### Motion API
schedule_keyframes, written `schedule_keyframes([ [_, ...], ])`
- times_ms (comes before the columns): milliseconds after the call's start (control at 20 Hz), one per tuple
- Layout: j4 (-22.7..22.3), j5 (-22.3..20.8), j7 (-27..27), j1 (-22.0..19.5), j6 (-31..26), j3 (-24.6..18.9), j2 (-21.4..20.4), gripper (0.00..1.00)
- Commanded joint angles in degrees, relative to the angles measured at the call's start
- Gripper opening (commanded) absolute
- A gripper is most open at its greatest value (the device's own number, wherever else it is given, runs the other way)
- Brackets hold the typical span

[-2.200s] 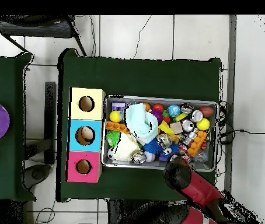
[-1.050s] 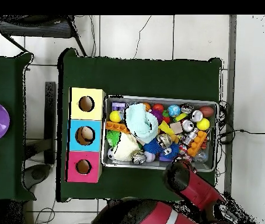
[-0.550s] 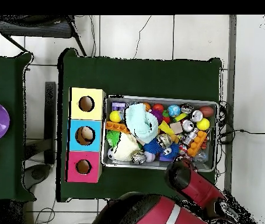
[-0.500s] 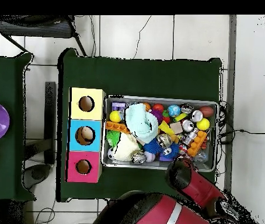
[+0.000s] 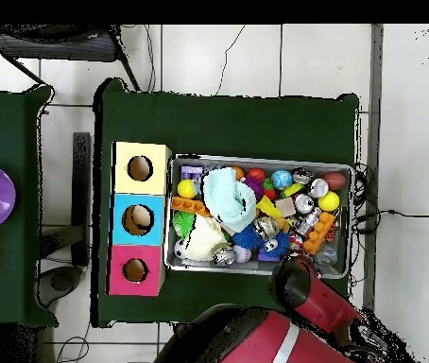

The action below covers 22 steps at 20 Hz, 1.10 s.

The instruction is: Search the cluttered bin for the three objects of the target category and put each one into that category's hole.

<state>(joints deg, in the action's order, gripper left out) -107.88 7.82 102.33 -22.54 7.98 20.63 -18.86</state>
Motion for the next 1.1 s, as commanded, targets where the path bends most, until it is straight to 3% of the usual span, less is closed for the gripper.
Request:
schedule_keyframes([
  [50,3.81,2.79,11.69,-1.53,0.01,-6.38,0.97,0.0],
  [350,1.61,-1.0,7.13,-4.41,-8.17,-8.95,-6.93,0.0],
  [650,-1.82,-6.34,4.39,-8.82,-10.31,-15.85,-17.23,0.0],
  [1100,-1.66,-5.8,5.35,-6.67,-16.41,-18.44,-22.79,0.0],
])
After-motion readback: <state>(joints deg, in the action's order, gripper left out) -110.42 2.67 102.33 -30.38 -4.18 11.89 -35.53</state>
